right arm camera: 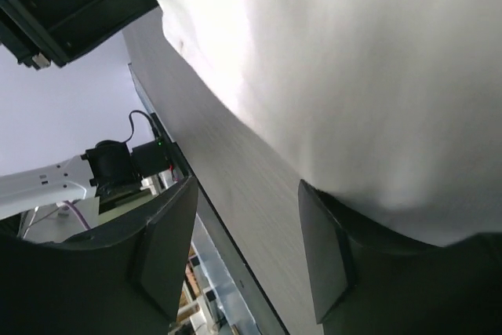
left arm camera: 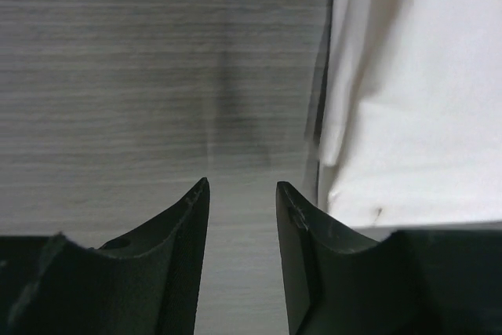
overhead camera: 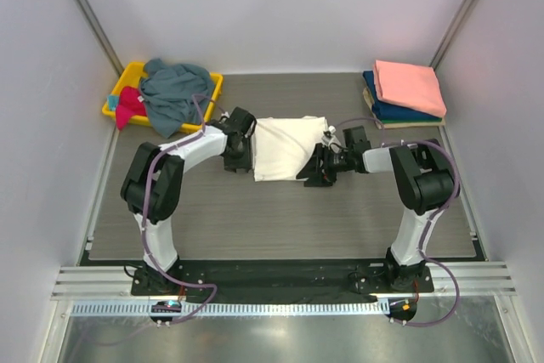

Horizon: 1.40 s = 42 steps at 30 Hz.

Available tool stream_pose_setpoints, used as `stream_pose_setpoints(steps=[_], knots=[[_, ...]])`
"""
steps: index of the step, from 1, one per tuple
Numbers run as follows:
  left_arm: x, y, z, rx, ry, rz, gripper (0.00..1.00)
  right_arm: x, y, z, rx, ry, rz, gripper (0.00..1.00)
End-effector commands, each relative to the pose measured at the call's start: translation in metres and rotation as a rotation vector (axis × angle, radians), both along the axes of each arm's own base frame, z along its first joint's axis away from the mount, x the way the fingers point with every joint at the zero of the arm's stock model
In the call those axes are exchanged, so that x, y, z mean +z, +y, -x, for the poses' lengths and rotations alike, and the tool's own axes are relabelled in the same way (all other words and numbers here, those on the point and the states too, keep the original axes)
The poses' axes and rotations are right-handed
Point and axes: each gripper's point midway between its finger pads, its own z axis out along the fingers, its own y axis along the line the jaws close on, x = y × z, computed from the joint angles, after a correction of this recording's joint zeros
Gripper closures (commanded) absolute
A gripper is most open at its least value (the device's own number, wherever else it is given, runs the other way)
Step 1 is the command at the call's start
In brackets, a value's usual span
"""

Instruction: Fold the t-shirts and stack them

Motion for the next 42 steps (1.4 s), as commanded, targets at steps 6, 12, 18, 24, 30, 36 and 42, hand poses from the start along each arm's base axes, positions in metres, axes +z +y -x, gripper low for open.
stream_pose_setpoints(steps=[6,12,18,24,30,36,42], knots=[[0.141,0.022,0.016,0.023,-0.201,0.041,0.54,0.141,0.01,-0.032,-0.032,-0.31,0.074,0.22],[0.177,0.055,0.07,0.016,-0.266,0.051,0.52,0.203,-0.018,-0.061,-0.161,-0.471,0.241,0.16],[0.174,0.085,0.126,0.021,-0.349,0.101,0.51,0.19,-0.071,-0.103,-0.34,-0.491,0.472,0.16],[0.185,0.1,0.153,0.07,-0.477,0.193,0.49,0.153,-0.104,-0.147,-0.386,-0.458,0.602,0.16],[0.191,0.1,0.155,0.07,-0.576,0.254,0.47,0.114,-0.125,-0.188,-0.403,-0.409,0.634,0.13],[0.194,0.105,0.155,0.08,-0.617,0.25,0.46,0.055,-0.122,-0.214,-0.381,-0.346,0.581,0.11],[0.192,0.106,0.154,0.084,-0.605,0.238,0.46,0.002,-0.107,-0.225,-0.368,-0.28,0.502,0.11]])
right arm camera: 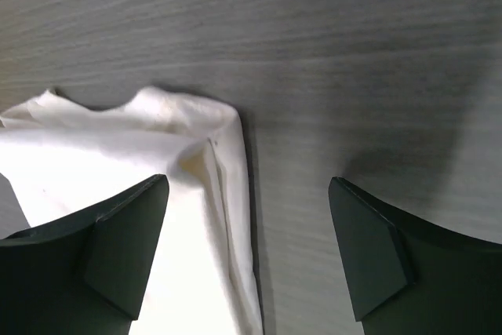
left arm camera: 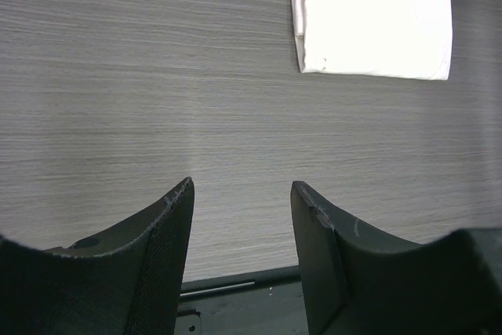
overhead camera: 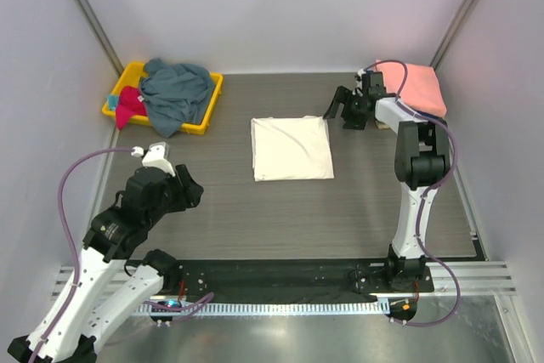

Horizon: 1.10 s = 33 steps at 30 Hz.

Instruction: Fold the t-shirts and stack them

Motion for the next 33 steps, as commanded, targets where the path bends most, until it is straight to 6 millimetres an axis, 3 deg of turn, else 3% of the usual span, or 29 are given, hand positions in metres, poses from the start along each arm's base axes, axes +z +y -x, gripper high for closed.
stream_pose_setpoints(steps=[1,9,18,21,26,27,31,33], knots=[[0.009,0.001,-0.008,0.019,-0.045,0.006,0.46,-0.015,0.02,-0.014,0.028,-0.03,-0.088,0.11],[0.009,0.001,-0.009,0.023,-0.043,0.005,0.46,-0.061,0.058,0.019,0.074,0.043,-0.218,0.11],[0.009,0.002,-0.009,0.029,-0.042,0.003,0.46,-0.076,0.069,0.046,0.081,0.061,-0.321,0.28],[0.008,0.002,-0.009,0.029,-0.04,0.001,0.46,-0.075,0.072,0.053,0.09,0.062,-0.342,0.39],[0.009,0.002,-0.009,0.028,-0.041,0.003,0.46,-0.067,0.079,0.066,0.11,0.044,-0.43,0.69],[0.009,0.002,-0.009,0.028,-0.041,0.003,0.46,-0.059,0.085,0.065,0.132,0.022,-0.479,0.71],[0.008,0.002,-0.009,0.029,-0.04,0.001,0.46,-0.042,0.097,0.072,0.186,-0.013,-0.58,0.99],[0.008,0.002,-0.009,0.029,-0.04,0.001,0.46,-0.035,0.097,0.076,0.198,-0.021,-0.577,0.99]])
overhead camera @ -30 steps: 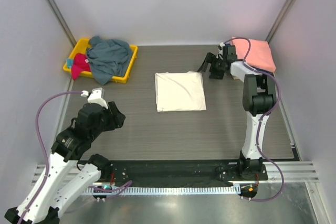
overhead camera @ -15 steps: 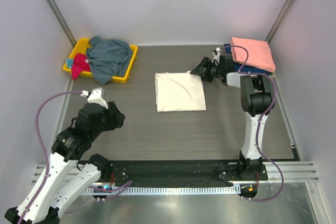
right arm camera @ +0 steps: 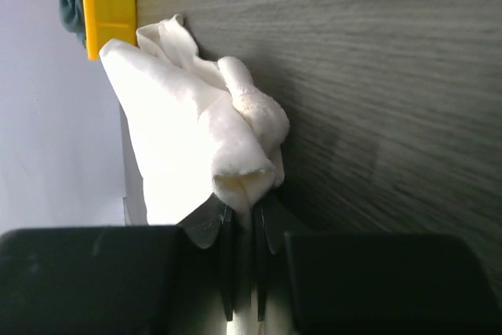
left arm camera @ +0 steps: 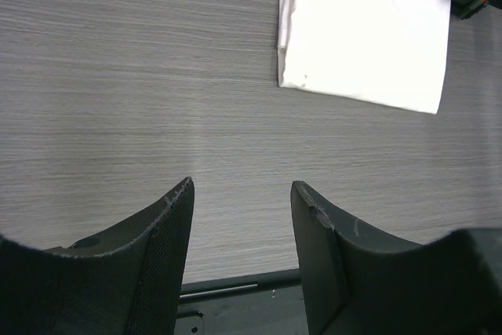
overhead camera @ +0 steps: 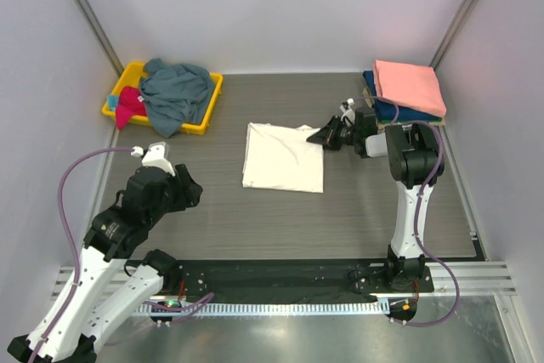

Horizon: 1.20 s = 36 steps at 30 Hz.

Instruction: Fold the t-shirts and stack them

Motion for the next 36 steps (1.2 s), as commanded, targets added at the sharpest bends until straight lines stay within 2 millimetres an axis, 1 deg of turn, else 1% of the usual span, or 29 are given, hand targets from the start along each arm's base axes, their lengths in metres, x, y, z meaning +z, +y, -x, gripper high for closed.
stream_pose_setpoints(steps=[1,2,3,4,5,7,8,10,11,12,14,15,16,17,18,19,20,22,23,24,25,28,29,31,32,34,35,36], knots=[[0.01,0.0,-0.007,0.014,-0.042,0.014,0.46,0.007,0.011,0.024,0.062,0.02,-0.023,0.99],[0.01,0.0,-0.007,0.014,-0.043,0.014,0.46,0.018,0.01,0.023,0.067,-0.01,-0.014,0.99],[0.011,0.0,-0.006,0.014,-0.046,0.016,0.46,0.02,0.008,0.029,0.071,0.019,0.008,0.99],[0.011,0.0,-0.006,0.014,-0.049,0.017,0.46,0.041,0.003,0.024,0.073,-0.067,0.068,0.99],[0.011,0.0,-0.006,0.014,-0.049,0.017,0.46,0.043,-0.002,0.029,0.075,-0.014,0.118,0.99],[0.012,0.0,-0.006,0.013,-0.052,0.02,0.46,0.056,-0.012,0.03,0.077,-0.032,0.217,0.99],[0.012,0.0,-0.006,0.015,-0.054,0.021,0.46,0.067,-0.023,0.031,0.079,-0.049,0.304,0.99],[0.012,-0.001,-0.005,0.008,-0.054,0.023,0.46,0.08,-0.038,0.03,0.063,-0.087,0.403,0.99],[0.013,-0.001,-0.005,0.009,-0.058,0.026,0.46,0.087,-0.052,0.022,0.037,-0.129,0.495,0.99],[0.013,-0.001,-0.005,0.005,-0.058,0.025,0.46,0.101,-0.06,0.026,0.02,-0.145,0.532,0.99],[0.013,-0.003,-0.005,-0.004,-0.06,0.029,0.46,0.118,-0.081,0.022,-0.018,-0.176,0.611,0.99],[0.014,-0.003,-0.004,-0.007,-0.063,0.033,0.47,0.131,-0.088,0.021,-0.037,-0.196,0.627,0.99],[0.014,-0.003,-0.005,-0.008,-0.065,0.032,0.47,0.139,-0.095,0.02,-0.05,-0.208,0.643,0.99],[0.015,-0.004,-0.004,-0.017,-0.069,0.037,0.47,0.152,-0.105,0.017,-0.073,-0.218,0.655,0.99],[0.015,-0.005,-0.004,-0.019,-0.067,0.037,0.47,0.166,-0.109,0.016,-0.075,-0.257,0.667,0.99],[0.015,-0.005,-0.003,-0.021,-0.069,0.04,0.47,0.175,-0.112,0.014,-0.082,-0.28,0.673,0.99],[0.016,-0.006,-0.004,-0.024,-0.07,0.041,0.47,0.191,-0.118,0.01,-0.1,-0.309,0.68,0.99],[0.016,-0.006,-0.004,-0.026,-0.07,0.041,0.47,0.21,-0.123,0.007,-0.099,-0.358,0.705,0.99],[0.016,-0.006,-0.004,-0.027,-0.069,0.042,0.47,0.229,-0.127,0.004,-0.107,-0.387,0.72,0.99],[0.016,-0.007,-0.004,-0.03,-0.069,0.041,0.47,0.239,-0.131,0.003,-0.113,-0.402,0.735,0.99],[0.016,-0.007,-0.004,-0.031,-0.069,0.042,0.47,0.256,-0.136,0.0,-0.115,-0.436,0.768,0.99],[0.015,-0.007,-0.003,-0.032,-0.067,0.042,0.47,0.281,-0.145,-0.004,-0.131,-0.479,0.823,0.99],[0.015,-0.007,-0.004,-0.03,-0.071,0.042,0.47,0.297,-0.159,-0.007,-0.163,-0.501,0.843,0.99],[0.015,-0.007,-0.004,-0.03,-0.068,0.04,0.47,0.311,-0.17,-0.01,-0.184,-0.516,0.862,0.99],[0.015,-0.007,-0.004,-0.031,-0.068,0.041,0.47,0.322,-0.175,-0.011,-0.195,-0.532,0.877,0.99],[0.014,-0.008,-0.004,-0.032,-0.063,0.04,0.48,0.333,-0.185,-0.014,-0.218,-0.541,0.895,0.99],[0.013,-0.008,-0.005,-0.032,-0.056,0.036,0.47,0.345,-0.189,-0.014,-0.235,-0.559,0.904,0.99],[0.013,-0.008,-0.005,-0.034,-0.056,0.037,0.48,0.346,-0.192,-0.017,-0.238,-0.558,0.906,0.99]])
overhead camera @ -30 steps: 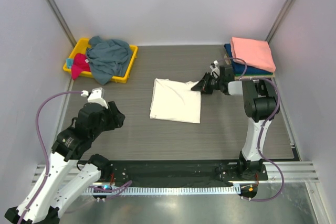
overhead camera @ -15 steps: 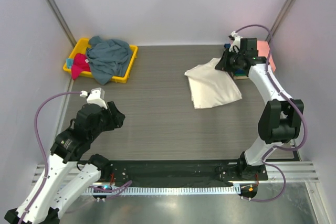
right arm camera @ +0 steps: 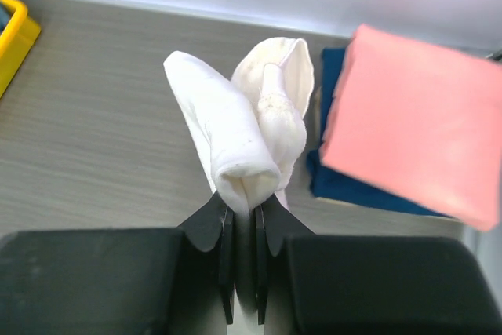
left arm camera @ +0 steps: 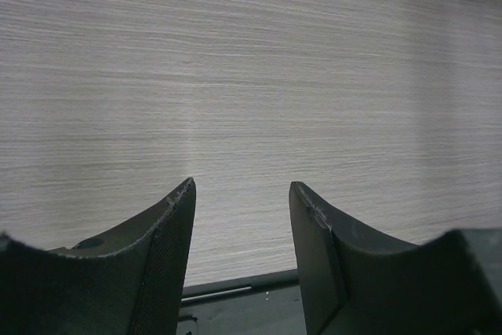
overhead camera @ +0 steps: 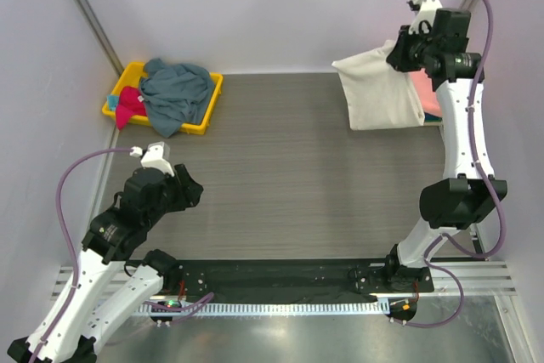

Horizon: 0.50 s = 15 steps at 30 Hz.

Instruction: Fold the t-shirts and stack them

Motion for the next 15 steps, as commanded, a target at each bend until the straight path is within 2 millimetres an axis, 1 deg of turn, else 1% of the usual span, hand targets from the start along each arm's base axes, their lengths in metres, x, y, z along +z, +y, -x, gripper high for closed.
stream_pose_setpoints(steps=[1,2,4,5,7,8,10,11,15], knots=[[0.005,-0.005,-0.006,-0.015,-0.026,0.008,0.48,0.028,-0.018,-0.004,-0.026,-0.06,0.059,0.99],[0.005,-0.006,-0.007,-0.018,-0.023,0.008,0.48,0.04,-0.021,-0.004,-0.028,-0.083,0.064,0.99],[0.004,-0.006,-0.007,-0.019,-0.019,0.004,0.48,0.046,-0.024,-0.007,-0.032,-0.103,0.071,0.99],[0.005,-0.006,-0.007,-0.019,-0.021,0.005,0.48,0.056,-0.027,-0.008,-0.036,-0.128,0.075,0.99],[0.005,-0.005,-0.008,-0.015,-0.021,0.004,0.48,0.063,-0.03,-0.011,-0.046,-0.152,0.082,0.99],[0.004,-0.005,-0.008,-0.013,-0.017,0.002,0.48,0.072,-0.032,-0.012,-0.053,-0.176,0.085,0.99],[0.004,-0.004,-0.008,-0.007,-0.023,0.002,0.48,0.077,-0.036,-0.015,-0.06,-0.193,0.091,0.99],[0.004,-0.004,-0.008,-0.008,-0.02,0.002,0.48,0.084,-0.037,-0.016,-0.064,-0.214,0.093,0.99],[0.003,-0.004,-0.008,-0.004,-0.017,0.0,0.48,0.095,-0.046,-0.02,-0.082,-0.248,0.088,0.99]])
